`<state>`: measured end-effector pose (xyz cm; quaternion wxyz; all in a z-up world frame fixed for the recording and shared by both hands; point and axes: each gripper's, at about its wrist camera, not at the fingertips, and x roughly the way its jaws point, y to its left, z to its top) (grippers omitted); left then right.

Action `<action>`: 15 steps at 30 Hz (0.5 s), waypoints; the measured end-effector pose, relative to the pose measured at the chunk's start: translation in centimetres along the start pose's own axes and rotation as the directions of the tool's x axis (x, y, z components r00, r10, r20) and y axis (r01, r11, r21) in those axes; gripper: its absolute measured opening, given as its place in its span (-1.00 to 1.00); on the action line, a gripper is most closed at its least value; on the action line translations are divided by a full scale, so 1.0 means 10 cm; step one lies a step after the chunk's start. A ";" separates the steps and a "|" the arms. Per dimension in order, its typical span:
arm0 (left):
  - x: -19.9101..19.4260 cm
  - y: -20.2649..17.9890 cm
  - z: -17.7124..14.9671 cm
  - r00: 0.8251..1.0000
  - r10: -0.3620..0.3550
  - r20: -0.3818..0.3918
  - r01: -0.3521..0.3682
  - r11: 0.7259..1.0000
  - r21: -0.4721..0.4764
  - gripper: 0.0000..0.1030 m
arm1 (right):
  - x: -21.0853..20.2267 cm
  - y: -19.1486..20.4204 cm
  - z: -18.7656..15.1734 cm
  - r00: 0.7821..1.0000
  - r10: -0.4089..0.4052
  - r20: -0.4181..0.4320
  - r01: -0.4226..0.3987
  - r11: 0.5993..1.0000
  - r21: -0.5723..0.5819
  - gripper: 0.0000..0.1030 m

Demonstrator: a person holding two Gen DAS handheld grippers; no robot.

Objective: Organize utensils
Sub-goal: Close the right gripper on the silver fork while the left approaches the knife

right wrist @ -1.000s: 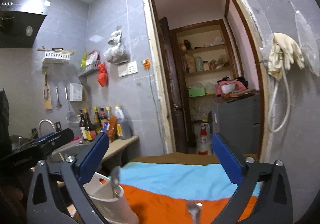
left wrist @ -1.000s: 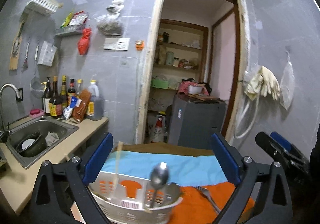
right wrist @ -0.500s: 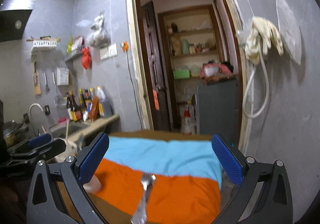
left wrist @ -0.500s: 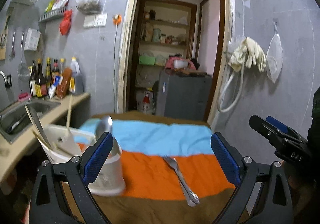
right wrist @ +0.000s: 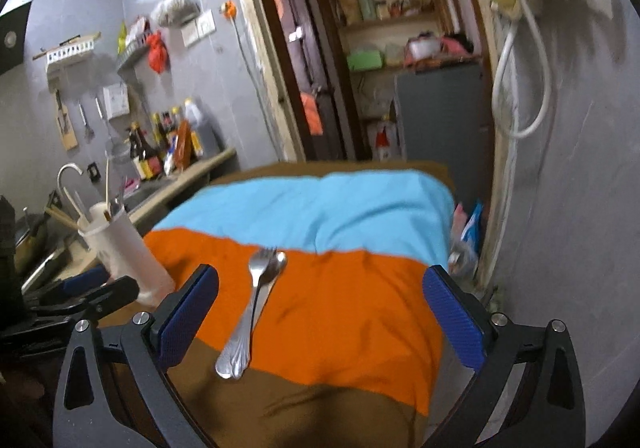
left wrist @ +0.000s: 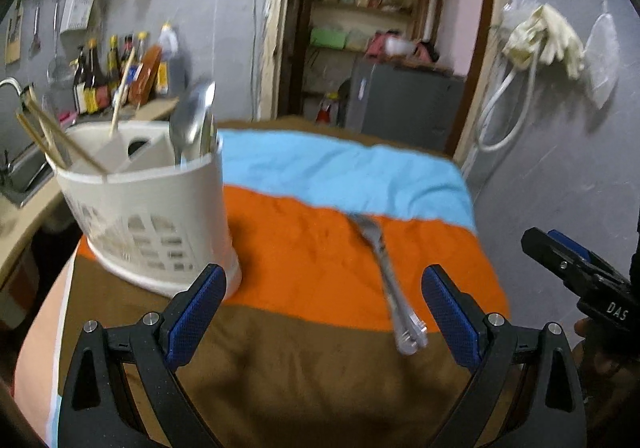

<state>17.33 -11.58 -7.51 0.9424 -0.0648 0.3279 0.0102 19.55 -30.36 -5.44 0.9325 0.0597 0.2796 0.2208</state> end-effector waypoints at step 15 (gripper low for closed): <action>0.30 0.26 -0.25 0.977 0.152 -0.152 -0.162 0.986 -0.050 0.86 | 0.57 0.19 -0.24 0.956 0.132 -0.261 -0.151 0.987 -0.056 0.13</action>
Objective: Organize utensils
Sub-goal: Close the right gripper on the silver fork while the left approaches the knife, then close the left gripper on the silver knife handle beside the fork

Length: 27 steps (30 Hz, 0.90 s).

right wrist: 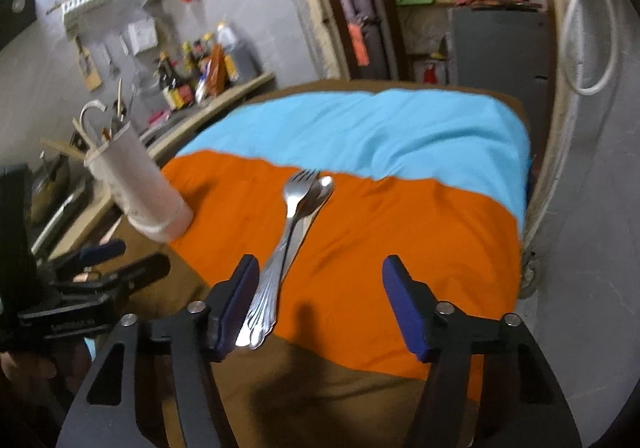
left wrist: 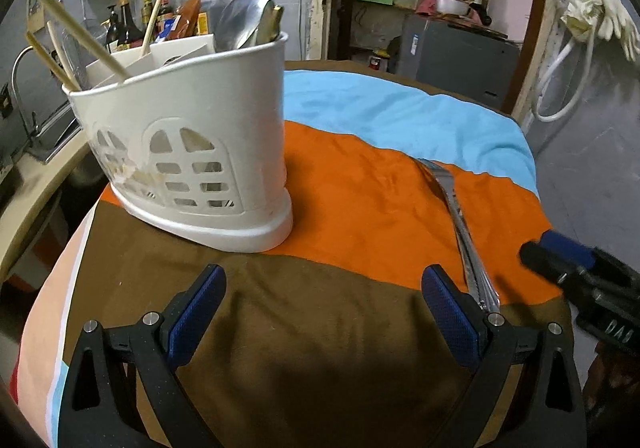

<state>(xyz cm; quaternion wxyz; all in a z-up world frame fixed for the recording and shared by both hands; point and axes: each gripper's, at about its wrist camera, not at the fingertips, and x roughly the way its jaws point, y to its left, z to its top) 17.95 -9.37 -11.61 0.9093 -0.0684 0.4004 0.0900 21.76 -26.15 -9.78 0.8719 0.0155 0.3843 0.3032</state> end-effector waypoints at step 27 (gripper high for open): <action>0.27 -0.37 0.29 0.957 -0.279 -0.077 0.282 0.959 0.032 0.35 | 0.06 -0.24 -0.11 0.983 -0.164 -0.079 0.170 0.982 0.077 -0.80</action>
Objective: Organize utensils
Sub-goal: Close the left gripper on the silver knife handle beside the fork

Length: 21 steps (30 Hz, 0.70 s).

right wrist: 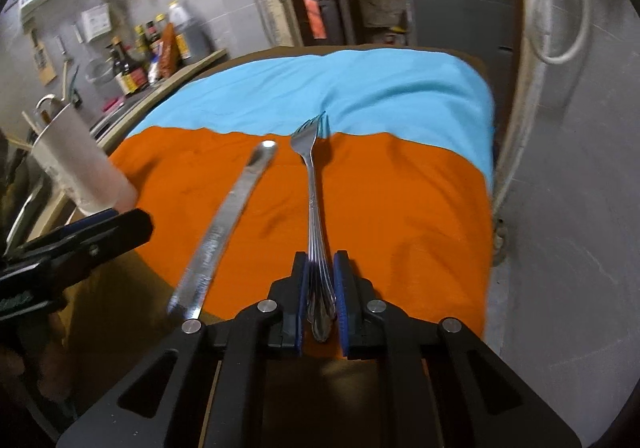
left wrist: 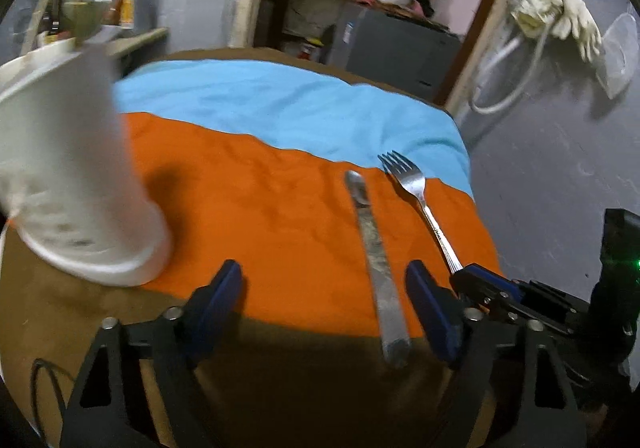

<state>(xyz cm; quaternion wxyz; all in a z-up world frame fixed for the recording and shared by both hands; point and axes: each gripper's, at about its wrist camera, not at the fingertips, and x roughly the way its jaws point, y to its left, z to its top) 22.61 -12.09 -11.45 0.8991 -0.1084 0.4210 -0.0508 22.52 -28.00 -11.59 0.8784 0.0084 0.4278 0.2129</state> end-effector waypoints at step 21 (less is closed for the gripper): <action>0.62 -0.13 0.42 0.977 -0.034 -0.211 0.065 0.988 0.138 -0.71 | 0.14 -0.36 0.31 0.988 0.153 -0.009 -0.152 0.986 0.062 -0.56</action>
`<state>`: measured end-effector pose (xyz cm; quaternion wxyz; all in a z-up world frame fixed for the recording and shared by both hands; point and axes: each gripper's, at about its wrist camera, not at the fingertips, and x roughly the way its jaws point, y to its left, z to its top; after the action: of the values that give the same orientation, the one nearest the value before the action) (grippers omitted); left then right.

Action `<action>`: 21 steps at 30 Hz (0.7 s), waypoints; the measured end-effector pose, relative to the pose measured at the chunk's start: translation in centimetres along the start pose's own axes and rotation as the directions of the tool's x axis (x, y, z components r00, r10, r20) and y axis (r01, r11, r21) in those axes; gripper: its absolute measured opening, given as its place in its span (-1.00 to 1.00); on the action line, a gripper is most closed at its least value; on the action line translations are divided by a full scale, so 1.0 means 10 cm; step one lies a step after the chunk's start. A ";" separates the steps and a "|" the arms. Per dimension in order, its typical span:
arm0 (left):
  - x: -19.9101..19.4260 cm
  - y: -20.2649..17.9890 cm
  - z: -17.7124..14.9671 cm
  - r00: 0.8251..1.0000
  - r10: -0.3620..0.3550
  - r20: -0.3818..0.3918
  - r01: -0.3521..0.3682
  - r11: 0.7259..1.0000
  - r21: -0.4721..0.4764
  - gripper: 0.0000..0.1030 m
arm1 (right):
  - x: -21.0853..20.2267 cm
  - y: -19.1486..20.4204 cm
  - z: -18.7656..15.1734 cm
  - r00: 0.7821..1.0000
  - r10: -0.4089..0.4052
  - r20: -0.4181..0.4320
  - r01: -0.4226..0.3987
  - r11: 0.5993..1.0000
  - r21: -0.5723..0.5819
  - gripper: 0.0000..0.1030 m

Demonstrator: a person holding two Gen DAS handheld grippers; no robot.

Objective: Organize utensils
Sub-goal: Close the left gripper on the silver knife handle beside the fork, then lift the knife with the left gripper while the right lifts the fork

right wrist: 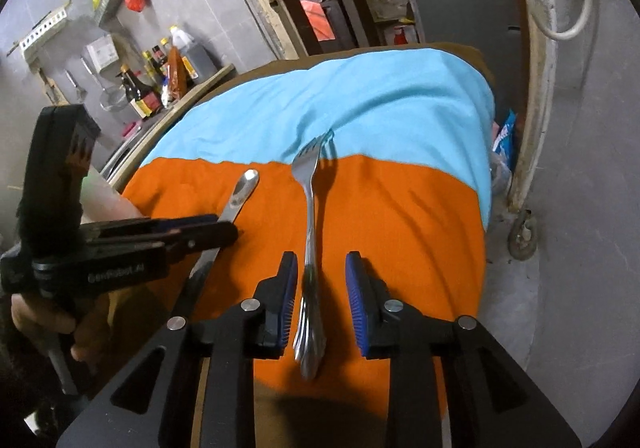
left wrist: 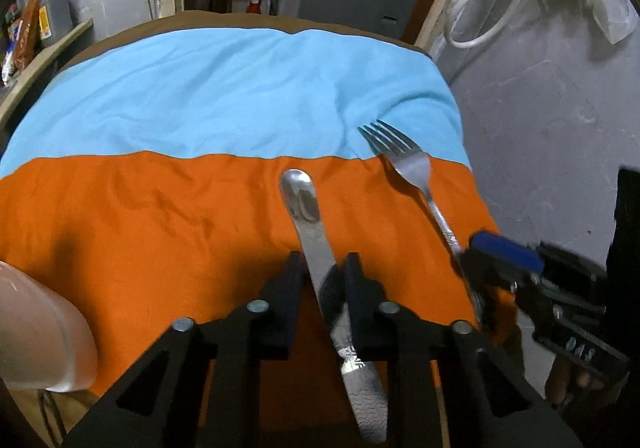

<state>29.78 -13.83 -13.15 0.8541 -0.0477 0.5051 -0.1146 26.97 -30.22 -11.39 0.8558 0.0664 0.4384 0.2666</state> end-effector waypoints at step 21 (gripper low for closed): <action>-0.16 -0.09 -0.17 0.999 0.028 -0.041 -0.028 1.000 -0.001 -0.82 | 0.51 -0.03 0.55 0.975 0.132 -0.178 -0.136 0.991 -0.014 -0.81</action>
<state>27.41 -14.24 -12.49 0.8449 -0.0390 0.5234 -0.1032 33.80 -27.19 -11.78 0.7943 0.0607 0.5036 0.3343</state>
